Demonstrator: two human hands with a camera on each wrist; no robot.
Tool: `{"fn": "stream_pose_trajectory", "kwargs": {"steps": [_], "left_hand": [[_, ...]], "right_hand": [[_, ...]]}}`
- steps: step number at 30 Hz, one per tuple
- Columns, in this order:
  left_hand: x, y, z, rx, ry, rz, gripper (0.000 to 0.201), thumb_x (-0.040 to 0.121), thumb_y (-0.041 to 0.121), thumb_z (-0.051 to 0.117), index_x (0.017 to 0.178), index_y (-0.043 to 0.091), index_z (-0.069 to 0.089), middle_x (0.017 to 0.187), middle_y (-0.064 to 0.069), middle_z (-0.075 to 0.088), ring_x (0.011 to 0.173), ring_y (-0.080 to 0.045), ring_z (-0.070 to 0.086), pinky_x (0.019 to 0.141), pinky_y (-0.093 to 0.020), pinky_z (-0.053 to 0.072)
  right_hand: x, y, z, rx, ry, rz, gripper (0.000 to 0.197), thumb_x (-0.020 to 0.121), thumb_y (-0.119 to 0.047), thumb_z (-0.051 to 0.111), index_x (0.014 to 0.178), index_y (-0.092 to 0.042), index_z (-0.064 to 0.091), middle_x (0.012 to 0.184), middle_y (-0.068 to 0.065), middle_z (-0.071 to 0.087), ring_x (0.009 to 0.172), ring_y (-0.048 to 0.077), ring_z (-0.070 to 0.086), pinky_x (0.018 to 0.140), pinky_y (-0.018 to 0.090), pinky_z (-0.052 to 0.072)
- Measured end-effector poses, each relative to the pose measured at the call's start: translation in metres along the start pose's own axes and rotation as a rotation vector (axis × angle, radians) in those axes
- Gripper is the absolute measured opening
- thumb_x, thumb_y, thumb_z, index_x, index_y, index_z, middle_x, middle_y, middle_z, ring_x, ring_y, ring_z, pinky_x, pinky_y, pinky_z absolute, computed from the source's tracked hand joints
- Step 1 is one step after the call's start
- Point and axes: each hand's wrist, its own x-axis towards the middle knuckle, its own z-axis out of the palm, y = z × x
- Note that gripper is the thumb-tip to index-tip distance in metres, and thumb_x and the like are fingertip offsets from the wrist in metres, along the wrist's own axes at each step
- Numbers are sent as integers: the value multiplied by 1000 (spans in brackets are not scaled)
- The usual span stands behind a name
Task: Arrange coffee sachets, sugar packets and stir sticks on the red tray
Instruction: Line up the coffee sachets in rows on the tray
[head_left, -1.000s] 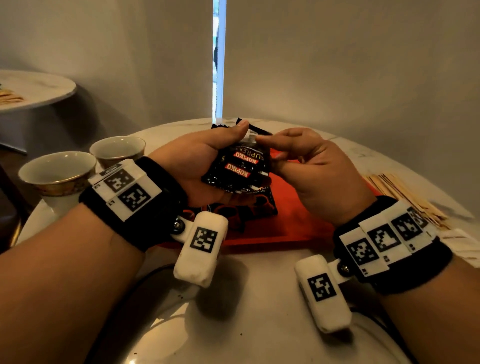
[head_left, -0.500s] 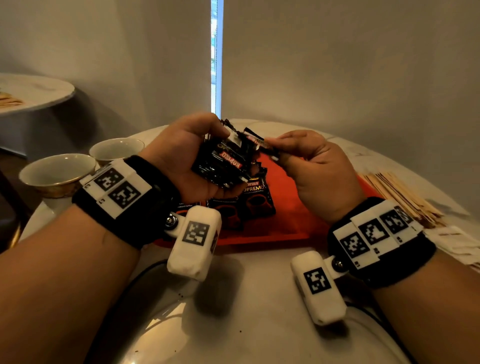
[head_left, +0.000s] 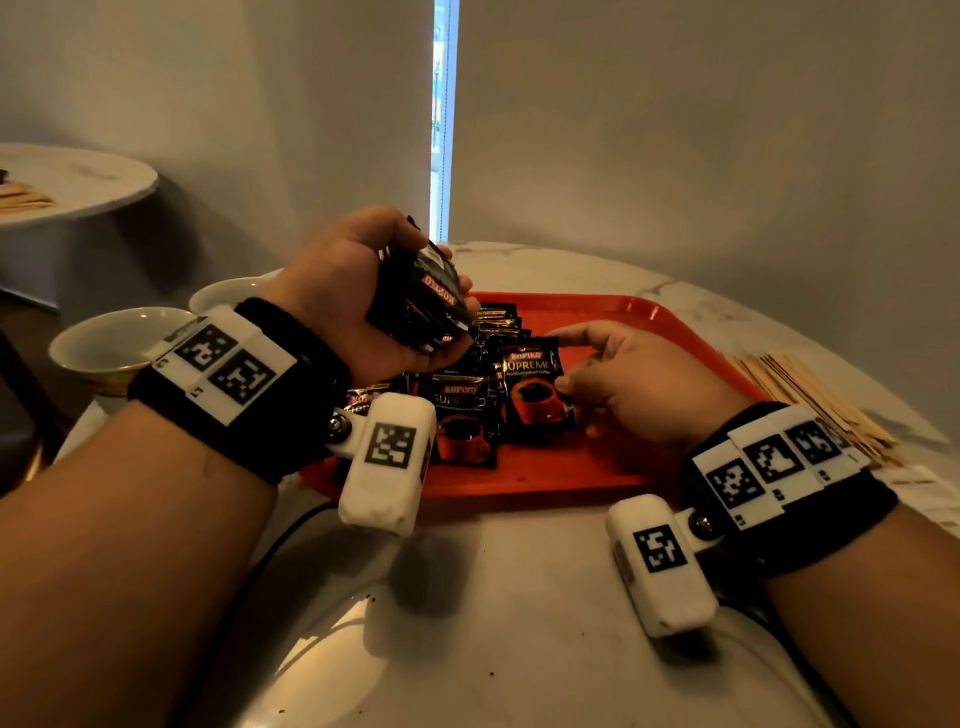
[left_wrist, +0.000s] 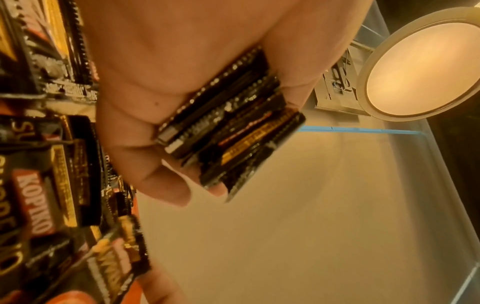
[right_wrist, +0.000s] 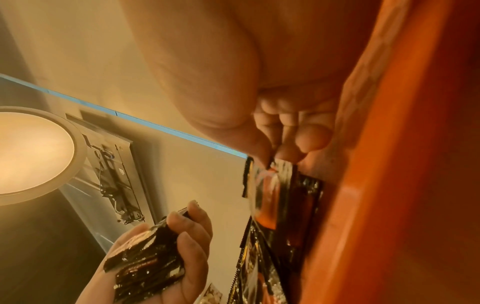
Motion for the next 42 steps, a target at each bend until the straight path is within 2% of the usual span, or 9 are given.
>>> {"fn": "stream_pose_trajectory", "kwargs": {"steps": [5,9,14,19,24,28,35,39,42], "left_hand": [[0,-4,3,88,-25,-77,41,90,30,45,125,14,58,103,-13,64,78,-27,70,83,-53,54],[2,-11,8,157,4,-108,41,87,30,47,120,9,59,103,-13,67,78,-28,71,86,-50,51],[2,-19,12,168,51,-115,50,86,26,50,132,7,55,103,-15,66,81,-30,70,84,-46,54],[4,-22,14,158,44,-113,43,86,24,51,124,6,56,103,-16,63,85,-31,66,87,-44,52],[5,-21,13,166,54,-133,36,85,24,51,118,8,56,102,-15,62,87,-31,64,94,-44,49],[5,-18,12,185,68,-129,31,87,24,49,113,9,57,101,-15,62,85,-30,64,98,-44,46],[5,-12,7,228,66,-145,26,86,26,48,107,13,57,97,-10,63,76,-25,66,89,-48,51],[4,-11,6,217,62,-144,29,87,26,48,109,11,58,97,-12,64,72,-25,68,81,-48,54],[2,-10,6,166,37,-108,34,88,23,48,116,6,57,100,-16,65,76,-29,72,80,-51,55]], "right_hand": [[0,0,-1,-14,-41,100,36,92,4,59,115,-24,63,83,22,70,50,22,56,48,31,48],[-2,-2,2,9,-50,105,34,92,6,59,112,-22,63,72,14,68,44,17,55,41,27,46],[-5,-3,4,65,-75,104,34,93,10,56,115,-15,64,56,3,65,41,11,58,38,21,46],[-4,-2,6,26,-48,93,39,91,8,62,120,-18,62,68,9,66,49,17,60,44,27,51],[-2,0,7,-10,-31,75,36,89,7,65,115,-19,62,69,5,67,48,15,60,44,28,50],[0,1,6,-40,-31,71,34,89,3,68,113,-21,63,75,7,70,55,22,62,51,34,52],[2,1,5,-89,-14,47,24,90,-4,70,107,-20,65,74,3,71,64,18,66,51,31,51],[-1,-1,3,-30,13,46,19,91,-8,70,107,-19,65,84,7,71,61,14,60,49,29,46],[0,-2,0,-89,71,-21,18,91,-15,71,105,-25,68,88,5,70,64,13,61,52,30,46]]}}
